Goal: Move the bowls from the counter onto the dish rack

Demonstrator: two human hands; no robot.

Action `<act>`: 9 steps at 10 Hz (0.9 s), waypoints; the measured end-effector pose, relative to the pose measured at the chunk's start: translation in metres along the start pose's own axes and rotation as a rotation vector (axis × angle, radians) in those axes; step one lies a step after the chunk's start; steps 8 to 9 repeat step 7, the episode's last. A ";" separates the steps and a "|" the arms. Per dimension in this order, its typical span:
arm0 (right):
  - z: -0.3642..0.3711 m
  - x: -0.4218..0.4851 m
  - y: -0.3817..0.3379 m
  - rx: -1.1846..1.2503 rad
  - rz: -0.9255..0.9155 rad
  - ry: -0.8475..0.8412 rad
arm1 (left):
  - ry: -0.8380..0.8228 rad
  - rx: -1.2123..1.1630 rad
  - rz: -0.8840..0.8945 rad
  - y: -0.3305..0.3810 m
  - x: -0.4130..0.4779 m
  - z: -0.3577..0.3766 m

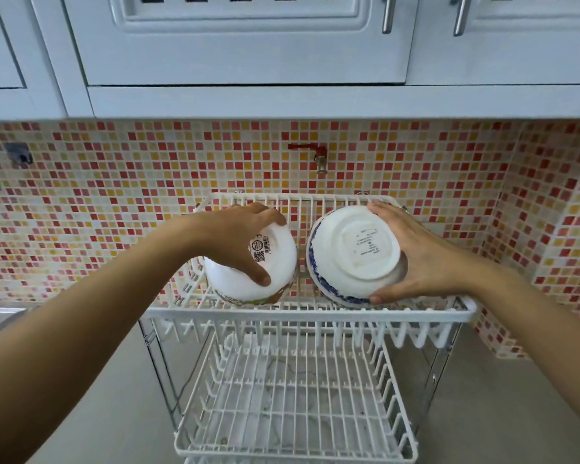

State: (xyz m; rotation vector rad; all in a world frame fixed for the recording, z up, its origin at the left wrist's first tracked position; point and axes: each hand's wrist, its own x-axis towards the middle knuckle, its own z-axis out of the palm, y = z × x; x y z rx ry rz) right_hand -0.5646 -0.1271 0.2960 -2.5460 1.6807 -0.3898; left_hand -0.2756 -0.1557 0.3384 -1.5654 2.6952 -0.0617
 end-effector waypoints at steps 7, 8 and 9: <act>-0.013 0.004 -0.052 0.055 -0.064 0.274 | 0.372 -0.179 -0.012 0.016 -0.023 -0.003; -0.013 0.004 -0.052 0.055 -0.064 0.274 | 0.372 -0.179 -0.012 0.016 -0.023 -0.003; -0.013 0.004 -0.052 0.055 -0.064 0.274 | 0.372 -0.179 -0.012 0.016 -0.023 -0.003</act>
